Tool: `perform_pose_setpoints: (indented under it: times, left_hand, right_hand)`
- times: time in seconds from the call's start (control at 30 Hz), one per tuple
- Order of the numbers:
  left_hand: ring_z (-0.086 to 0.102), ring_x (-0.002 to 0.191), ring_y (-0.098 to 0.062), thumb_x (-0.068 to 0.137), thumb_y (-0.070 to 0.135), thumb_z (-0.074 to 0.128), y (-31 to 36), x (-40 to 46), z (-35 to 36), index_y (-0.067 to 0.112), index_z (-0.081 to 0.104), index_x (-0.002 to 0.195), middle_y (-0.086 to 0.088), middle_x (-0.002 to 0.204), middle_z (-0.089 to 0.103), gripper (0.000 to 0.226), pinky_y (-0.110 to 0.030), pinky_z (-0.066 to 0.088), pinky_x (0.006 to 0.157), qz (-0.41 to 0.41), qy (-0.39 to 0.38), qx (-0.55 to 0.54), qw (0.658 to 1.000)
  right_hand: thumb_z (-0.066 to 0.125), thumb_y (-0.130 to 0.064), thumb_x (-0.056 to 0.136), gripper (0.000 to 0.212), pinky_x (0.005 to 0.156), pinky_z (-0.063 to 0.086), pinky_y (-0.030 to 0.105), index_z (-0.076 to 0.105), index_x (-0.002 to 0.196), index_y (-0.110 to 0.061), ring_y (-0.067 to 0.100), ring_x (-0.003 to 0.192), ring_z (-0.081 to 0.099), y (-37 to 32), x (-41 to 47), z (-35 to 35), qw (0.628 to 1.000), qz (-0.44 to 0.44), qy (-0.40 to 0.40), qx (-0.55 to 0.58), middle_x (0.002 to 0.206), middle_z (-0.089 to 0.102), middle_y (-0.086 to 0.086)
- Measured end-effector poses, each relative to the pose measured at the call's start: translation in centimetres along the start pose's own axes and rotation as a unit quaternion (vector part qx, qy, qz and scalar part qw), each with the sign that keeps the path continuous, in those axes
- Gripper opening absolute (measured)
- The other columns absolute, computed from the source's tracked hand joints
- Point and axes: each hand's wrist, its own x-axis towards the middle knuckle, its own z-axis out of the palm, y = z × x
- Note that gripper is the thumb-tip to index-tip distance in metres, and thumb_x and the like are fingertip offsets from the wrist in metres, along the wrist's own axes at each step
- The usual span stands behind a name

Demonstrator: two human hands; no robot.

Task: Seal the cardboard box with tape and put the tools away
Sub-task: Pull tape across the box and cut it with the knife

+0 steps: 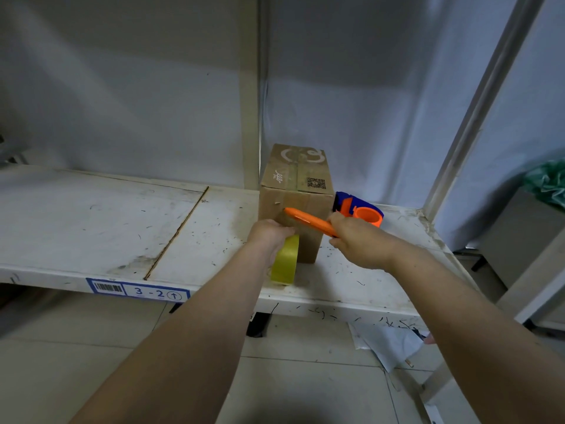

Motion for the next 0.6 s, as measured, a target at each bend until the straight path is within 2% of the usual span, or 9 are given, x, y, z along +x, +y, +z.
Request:
perform_pose_setpoints:
  times: [0.07,0.2,0.37,0.47,0.6]
  left_hand:
    - [0.063,0.105,-0.036,0.077,0.025,0.075,0.0,0.0,0.0,0.013,0.060,0.093,-0.017,0.109,0.068,0.025,-0.048,0.052,0.095,-0.003,0.001,-0.003,1.000]
    - [0.063,0.106,-0.036,0.077,0.021,0.075,0.1,-0.3,0.1,0.008,0.062,0.102,-0.019,0.111,0.068,0.031,-0.049,0.051,0.096,0.004,-0.007,-0.010,1.000]
    - [0.064,0.105,-0.036,0.078,0.021,0.074,0.1,-0.3,0.1,0.011,0.061,0.093,-0.018,0.111,0.068,0.023,-0.048,0.051,0.096,0.008,0.001,0.000,1.000]
    - [0.064,0.105,-0.035,0.080,0.019,0.073,0.1,-0.2,0.1,0.009,0.063,0.105,-0.017,0.112,0.068,0.029,-0.047,0.051,0.096,0.009,0.010,0.012,1.000]
    - [0.063,0.107,-0.034,0.080,0.019,0.072,0.2,-0.3,0.2,0.009,0.063,0.109,-0.016,0.113,0.067,0.032,-0.046,0.051,0.097,0.004,0.018,0.016,1.000]
  right_hand:
    - [0.048,-0.026,0.097,0.011,0.061,0.045,0.028,0.048,0.103,-0.017,0.023,0.080,0.061,0.1,-0.1,-0.2,1.000,-0.004,0.008,-0.005,0.095,0.062,0.008]
    - [0.049,-0.037,0.095,0.024,0.070,0.051,0.036,0.054,0.105,-0.015,0.022,0.080,0.062,0.2,-0.5,-0.7,0.999,-0.023,0.035,-0.022,0.091,0.065,0.005]
    - [0.048,-0.043,0.094,0.030,0.059,0.041,0.028,0.054,0.105,-0.016,0.018,0.072,0.056,1.4,-0.1,-0.4,0.994,-0.040,0.078,-0.072,0.084,0.061,0.001]
    - [0.048,-0.046,0.093,0.030,0.057,0.037,0.026,0.055,0.107,-0.021,0.016,0.071,0.053,2.0,0.2,0.0,0.990,-0.047,0.087,-0.101,0.083,0.058,-0.003]
    - [0.047,-0.047,0.093,0.025,0.059,0.043,0.031,0.053,0.102,-0.024,0.017,0.071,0.054,2.1,0.5,0.0,0.983,-0.060,0.113,-0.135,0.081,0.057,-0.005]
